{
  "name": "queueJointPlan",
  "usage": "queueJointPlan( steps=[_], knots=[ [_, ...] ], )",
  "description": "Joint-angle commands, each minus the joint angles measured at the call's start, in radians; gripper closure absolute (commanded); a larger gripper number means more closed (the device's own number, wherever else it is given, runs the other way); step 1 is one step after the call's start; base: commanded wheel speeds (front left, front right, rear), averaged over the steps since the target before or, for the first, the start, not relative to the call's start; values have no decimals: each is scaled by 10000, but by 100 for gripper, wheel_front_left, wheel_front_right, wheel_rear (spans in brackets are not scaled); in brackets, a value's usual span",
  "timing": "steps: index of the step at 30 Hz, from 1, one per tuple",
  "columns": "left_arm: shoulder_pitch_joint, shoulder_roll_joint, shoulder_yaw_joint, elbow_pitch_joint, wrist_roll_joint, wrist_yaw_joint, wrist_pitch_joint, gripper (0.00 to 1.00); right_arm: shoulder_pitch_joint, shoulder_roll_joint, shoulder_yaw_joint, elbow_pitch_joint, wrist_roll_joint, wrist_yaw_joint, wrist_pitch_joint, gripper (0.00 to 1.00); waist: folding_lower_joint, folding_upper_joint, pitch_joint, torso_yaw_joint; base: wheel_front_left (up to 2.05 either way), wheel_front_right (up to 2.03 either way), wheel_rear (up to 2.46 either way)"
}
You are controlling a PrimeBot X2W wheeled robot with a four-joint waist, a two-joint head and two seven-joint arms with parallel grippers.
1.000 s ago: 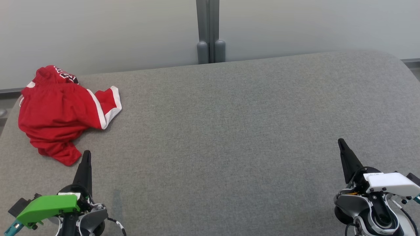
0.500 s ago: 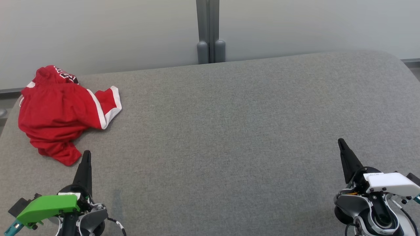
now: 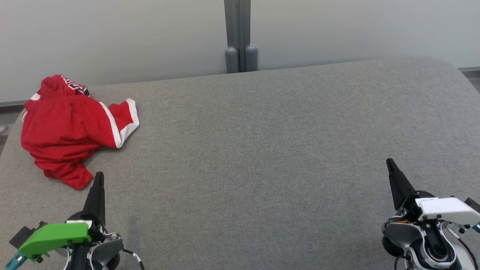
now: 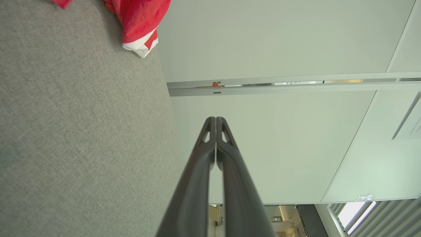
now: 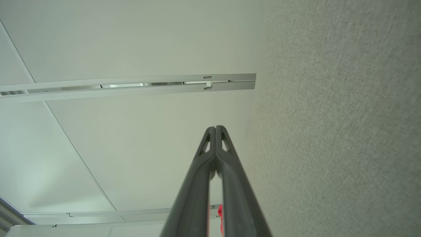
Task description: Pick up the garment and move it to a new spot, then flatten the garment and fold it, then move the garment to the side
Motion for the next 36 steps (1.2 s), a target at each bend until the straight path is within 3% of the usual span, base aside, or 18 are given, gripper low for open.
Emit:
queueJointPlan(
  steps=[1,36],
  knots=[
    [-121,5,18,-15,-30,-50,22,100,-65,-35,-7,-49,70,4,20,100,0,0,0,0,0,0,0],
    [-122,5,18,-15,-30,-50,22,100,-64,-35,-7,-49,70,4,20,100,0,0,0,0,0,0,0]
  ],
)
